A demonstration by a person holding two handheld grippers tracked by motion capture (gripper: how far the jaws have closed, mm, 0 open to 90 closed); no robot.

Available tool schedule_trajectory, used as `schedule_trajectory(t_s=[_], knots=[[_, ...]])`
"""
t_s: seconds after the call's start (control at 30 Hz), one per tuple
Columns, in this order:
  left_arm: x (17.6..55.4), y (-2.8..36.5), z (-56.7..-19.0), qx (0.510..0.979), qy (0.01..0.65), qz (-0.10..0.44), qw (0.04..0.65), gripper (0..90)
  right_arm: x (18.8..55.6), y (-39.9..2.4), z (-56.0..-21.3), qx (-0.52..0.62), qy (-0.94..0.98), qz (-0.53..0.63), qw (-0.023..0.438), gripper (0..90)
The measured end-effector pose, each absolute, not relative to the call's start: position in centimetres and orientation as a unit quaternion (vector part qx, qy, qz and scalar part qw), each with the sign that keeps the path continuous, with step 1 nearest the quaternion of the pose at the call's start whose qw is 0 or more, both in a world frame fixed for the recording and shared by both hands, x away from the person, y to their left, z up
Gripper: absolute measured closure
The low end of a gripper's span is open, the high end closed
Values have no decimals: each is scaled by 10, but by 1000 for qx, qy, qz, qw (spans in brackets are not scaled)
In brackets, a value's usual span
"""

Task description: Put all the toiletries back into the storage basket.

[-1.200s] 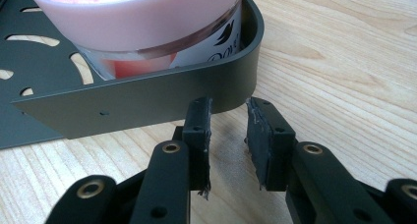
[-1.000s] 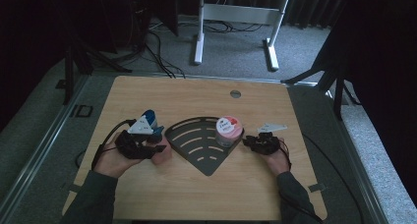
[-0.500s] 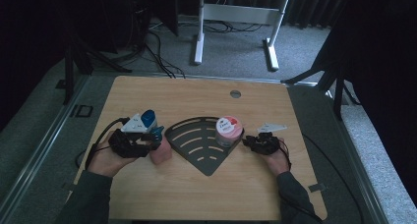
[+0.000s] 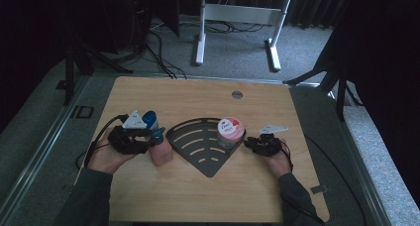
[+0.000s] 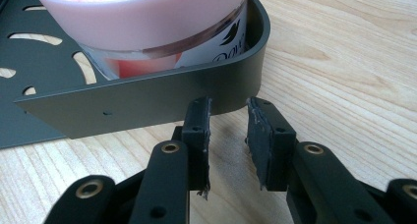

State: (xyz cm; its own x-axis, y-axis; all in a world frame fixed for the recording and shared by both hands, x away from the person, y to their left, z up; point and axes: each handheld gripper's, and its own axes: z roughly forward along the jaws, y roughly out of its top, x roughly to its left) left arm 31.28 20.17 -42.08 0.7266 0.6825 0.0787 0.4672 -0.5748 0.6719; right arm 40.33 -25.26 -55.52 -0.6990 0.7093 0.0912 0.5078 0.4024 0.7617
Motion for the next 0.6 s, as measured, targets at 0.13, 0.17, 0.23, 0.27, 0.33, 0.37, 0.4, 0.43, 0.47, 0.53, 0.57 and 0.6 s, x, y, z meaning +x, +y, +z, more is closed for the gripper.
schedule_trajectory(t_s=[0.13,0.17,0.23,0.27,0.33,0.37,0.4,0.43,0.47,0.53,0.57,0.6], knots=[[318,200,-424,874,335,160,315,524,403,-253,-555,367,828,405,125,698],[319,200,-424,874,336,157,314,524,403,-253,-555,367,828,405,125,697],[321,198,-425,875,335,153,313,525,403,-253,-555,368,828,404,124,698],[322,198,-426,877,334,153,311,525,403,-253,-555,368,828,404,124,698],[325,197,-427,878,334,150,307,526,403,-252,-555,367,828,404,124,697],[326,196,-427,879,334,147,307,528,403,-252,-555,367,828,404,124,697],[327,196,-428,880,334,146,305,531,403,-252,-555,367,828,404,124,697],[329,195,-428,880,335,142,304,532,403,-252,-555,367,829,404,124,697],[330,195,-429,881,334,140,304,532,403,-252,-555,367,829,404,124,697],[332,194,-428,884,332,138,299,528,403,-252,-556,367,829,404,124,696],[332,194,-428,885,332,136,298,528,403,-252,-556,367,829,404,124,694],[332,194,-427,885,331,134,297,528,403,-252,-556,367,829,404,124,694]])
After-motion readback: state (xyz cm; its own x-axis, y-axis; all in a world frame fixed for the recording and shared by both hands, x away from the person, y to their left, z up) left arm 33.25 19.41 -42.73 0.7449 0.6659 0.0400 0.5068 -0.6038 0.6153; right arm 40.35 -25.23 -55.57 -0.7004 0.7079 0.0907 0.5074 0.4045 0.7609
